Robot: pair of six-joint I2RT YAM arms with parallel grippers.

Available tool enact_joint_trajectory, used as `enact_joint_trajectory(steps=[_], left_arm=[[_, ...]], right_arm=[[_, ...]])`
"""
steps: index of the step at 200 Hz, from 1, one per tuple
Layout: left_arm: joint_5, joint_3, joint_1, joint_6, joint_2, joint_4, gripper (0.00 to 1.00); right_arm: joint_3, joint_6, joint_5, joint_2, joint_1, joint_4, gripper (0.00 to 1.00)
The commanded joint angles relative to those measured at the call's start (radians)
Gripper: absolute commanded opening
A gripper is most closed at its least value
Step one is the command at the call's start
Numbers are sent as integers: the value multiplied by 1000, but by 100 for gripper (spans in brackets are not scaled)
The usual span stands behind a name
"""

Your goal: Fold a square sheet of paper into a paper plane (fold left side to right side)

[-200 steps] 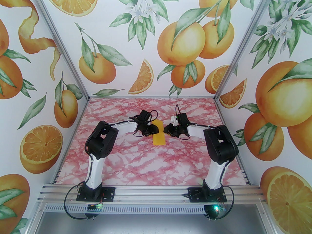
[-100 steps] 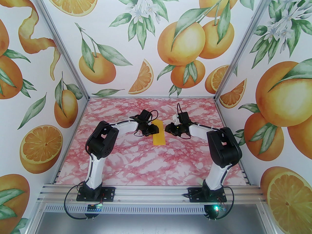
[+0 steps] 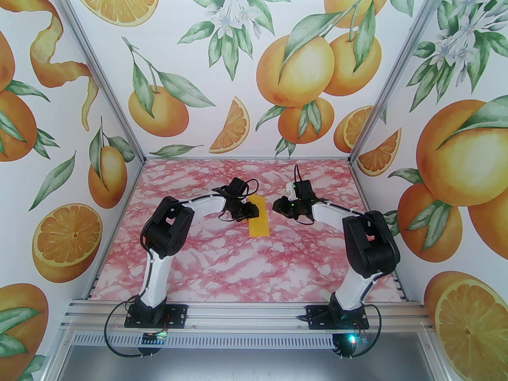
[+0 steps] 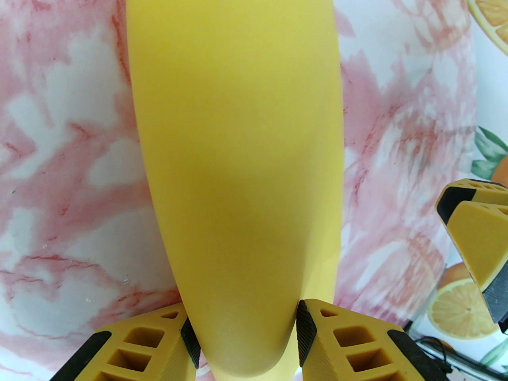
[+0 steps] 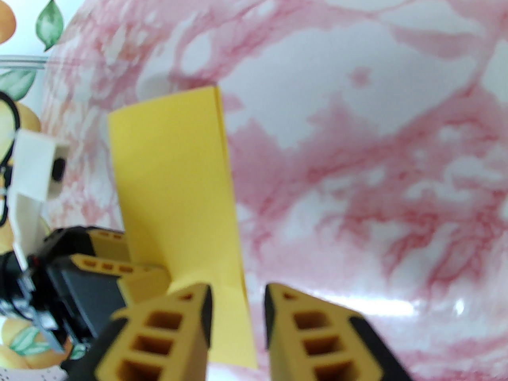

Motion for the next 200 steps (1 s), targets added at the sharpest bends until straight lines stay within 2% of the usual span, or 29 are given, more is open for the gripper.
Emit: enact_joint_trajectory(steps=[1, 150, 189, 200], left_arm=[[-34, -2, -16, 14, 82, -64, 46], [-34, 31, -20, 9, 124, -89, 46], [-39, 39, -20, 13, 135, -107, 47], [-42, 47, -21, 15, 139, -115, 47]], right_arm=[[-14, 6, 10, -20, -4, 12, 29], [-9, -1, -6, 0, 23, 17, 24], [-4, -5, -10, 8, 29, 17, 19], [-2, -6, -10, 10, 32, 17, 14]])
